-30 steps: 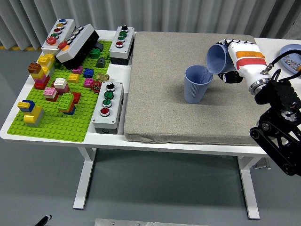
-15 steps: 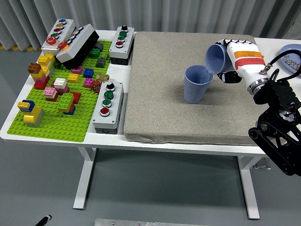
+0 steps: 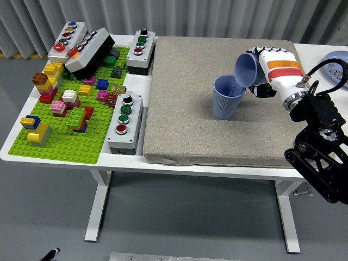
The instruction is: Pick cup pour cup place
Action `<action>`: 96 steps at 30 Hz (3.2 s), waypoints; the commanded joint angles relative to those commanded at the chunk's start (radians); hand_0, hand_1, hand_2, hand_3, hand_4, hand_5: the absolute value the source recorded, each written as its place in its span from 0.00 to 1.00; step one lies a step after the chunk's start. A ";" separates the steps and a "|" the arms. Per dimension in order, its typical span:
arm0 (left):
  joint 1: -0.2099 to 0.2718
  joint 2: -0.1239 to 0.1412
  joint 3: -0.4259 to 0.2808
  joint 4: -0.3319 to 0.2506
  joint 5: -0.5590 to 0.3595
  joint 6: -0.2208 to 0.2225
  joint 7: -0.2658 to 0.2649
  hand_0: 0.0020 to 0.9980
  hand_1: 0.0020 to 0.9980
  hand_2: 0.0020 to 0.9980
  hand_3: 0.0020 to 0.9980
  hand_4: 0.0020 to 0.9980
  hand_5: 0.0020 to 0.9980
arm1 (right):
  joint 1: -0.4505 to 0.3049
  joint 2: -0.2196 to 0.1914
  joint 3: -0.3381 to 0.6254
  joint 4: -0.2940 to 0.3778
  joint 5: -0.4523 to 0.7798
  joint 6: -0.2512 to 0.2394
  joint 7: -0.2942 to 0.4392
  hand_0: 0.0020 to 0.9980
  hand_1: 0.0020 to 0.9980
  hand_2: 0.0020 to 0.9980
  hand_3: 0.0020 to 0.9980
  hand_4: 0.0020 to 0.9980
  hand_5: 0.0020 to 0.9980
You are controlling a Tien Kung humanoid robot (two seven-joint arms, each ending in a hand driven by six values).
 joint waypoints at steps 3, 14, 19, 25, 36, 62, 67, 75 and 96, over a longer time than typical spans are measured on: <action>0.000 0.000 0.000 0.000 0.000 0.000 0.000 0.84 0.81 0.88 0.79 0.63 1.00 | 0.003 -0.002 -0.007 0.000 0.000 0.000 -0.001 0.82 0.68 0.55 0.66 0.78 0.12; -0.001 0.001 -0.001 0.000 0.000 0.000 0.001 0.84 0.81 0.88 0.79 0.63 1.00 | 0.016 -0.016 -0.042 0.009 -0.004 -0.002 -0.010 0.82 0.68 0.55 0.65 0.78 0.12; -0.001 0.001 -0.001 0.000 0.000 0.000 0.001 0.84 0.81 0.88 0.79 0.63 1.00 | 0.025 -0.019 -0.060 0.012 -0.004 -0.005 -0.012 0.82 0.68 0.55 0.65 0.77 0.11; 0.000 0.001 -0.002 0.000 0.001 0.000 0.001 0.84 0.81 0.88 0.79 0.63 1.00 | 0.030 -0.020 -0.074 0.013 -0.001 -0.006 -0.013 0.82 0.68 0.55 0.65 0.77 0.11; 0.001 0.001 -0.003 0.000 0.003 0.000 0.002 0.84 0.81 0.88 0.79 0.63 1.00 | 0.031 -0.021 -0.076 0.011 0.004 -0.007 -0.012 0.83 0.68 0.55 0.65 0.77 0.10; 0.003 -0.001 -0.010 0.000 0.009 0.001 0.003 0.84 0.81 0.88 0.79 0.63 1.00 | 0.046 -0.036 -0.077 0.031 -0.010 -0.007 -0.021 0.83 0.68 0.55 0.65 0.76 0.09; 0.001 -0.001 -0.010 0.000 0.010 0.001 0.002 0.84 0.81 0.88 0.79 0.63 1.00 | 0.053 -0.040 -0.086 0.033 -0.020 -0.011 -0.027 0.83 0.68 0.55 0.65 0.76 0.09; 0.000 -0.001 -0.011 0.000 0.009 0.001 0.003 0.84 0.81 0.88 0.79 0.63 1.00 | 0.066 -0.052 -0.105 0.037 -0.035 -0.008 -0.033 0.84 0.68 0.55 0.64 0.75 0.07; -0.001 0.000 -0.012 0.000 0.011 0.001 0.003 0.84 0.81 0.88 0.79 0.63 1.00 | 0.080 -0.066 -0.134 0.037 -0.054 -0.024 -0.039 0.84 0.68 0.55 0.64 0.75 0.07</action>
